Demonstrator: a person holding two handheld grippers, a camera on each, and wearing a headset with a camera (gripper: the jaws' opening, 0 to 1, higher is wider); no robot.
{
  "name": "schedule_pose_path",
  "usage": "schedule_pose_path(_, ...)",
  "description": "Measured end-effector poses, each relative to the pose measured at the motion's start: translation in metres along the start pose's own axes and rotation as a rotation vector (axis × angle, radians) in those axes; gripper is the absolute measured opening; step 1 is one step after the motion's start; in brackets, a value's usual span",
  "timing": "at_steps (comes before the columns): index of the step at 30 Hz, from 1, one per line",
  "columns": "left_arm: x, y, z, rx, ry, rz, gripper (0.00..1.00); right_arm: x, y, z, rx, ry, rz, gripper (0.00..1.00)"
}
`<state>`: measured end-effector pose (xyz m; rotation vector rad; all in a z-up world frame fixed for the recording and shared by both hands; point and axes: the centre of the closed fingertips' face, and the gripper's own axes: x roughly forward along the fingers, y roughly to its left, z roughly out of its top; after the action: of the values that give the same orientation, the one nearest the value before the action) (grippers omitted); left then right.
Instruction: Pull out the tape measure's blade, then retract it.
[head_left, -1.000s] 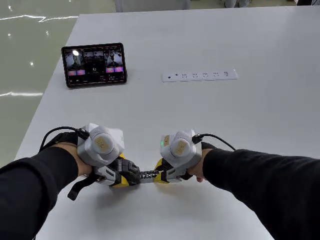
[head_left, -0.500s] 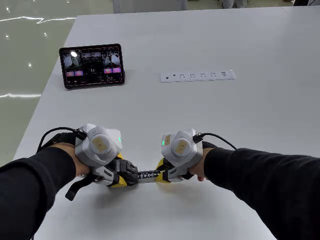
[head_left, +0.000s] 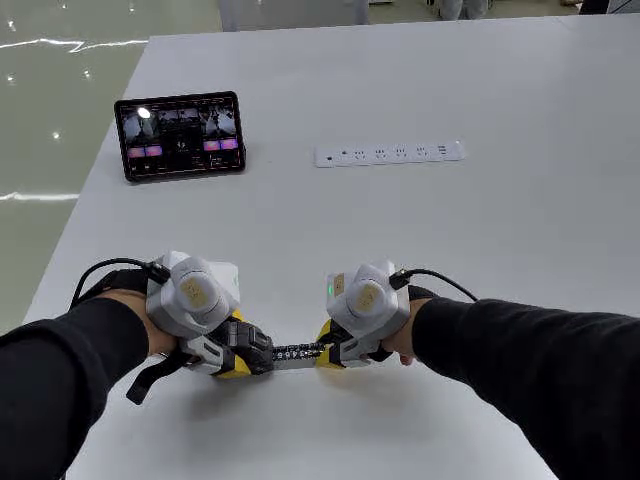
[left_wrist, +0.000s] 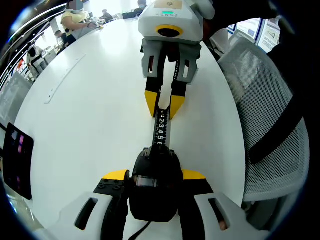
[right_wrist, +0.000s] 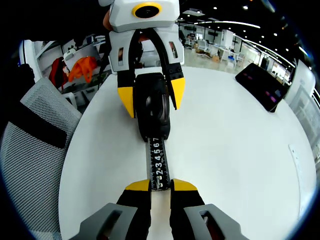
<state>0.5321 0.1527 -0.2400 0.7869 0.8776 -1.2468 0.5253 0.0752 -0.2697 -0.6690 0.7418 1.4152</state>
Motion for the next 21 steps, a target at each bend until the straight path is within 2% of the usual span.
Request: schedule_pose_path(21,0.0007,0.0004,0.0001,0.004,0.001,0.002,0.33,-0.0074,-0.0021,-0.0082,0.001,0.007,-0.006,0.1)
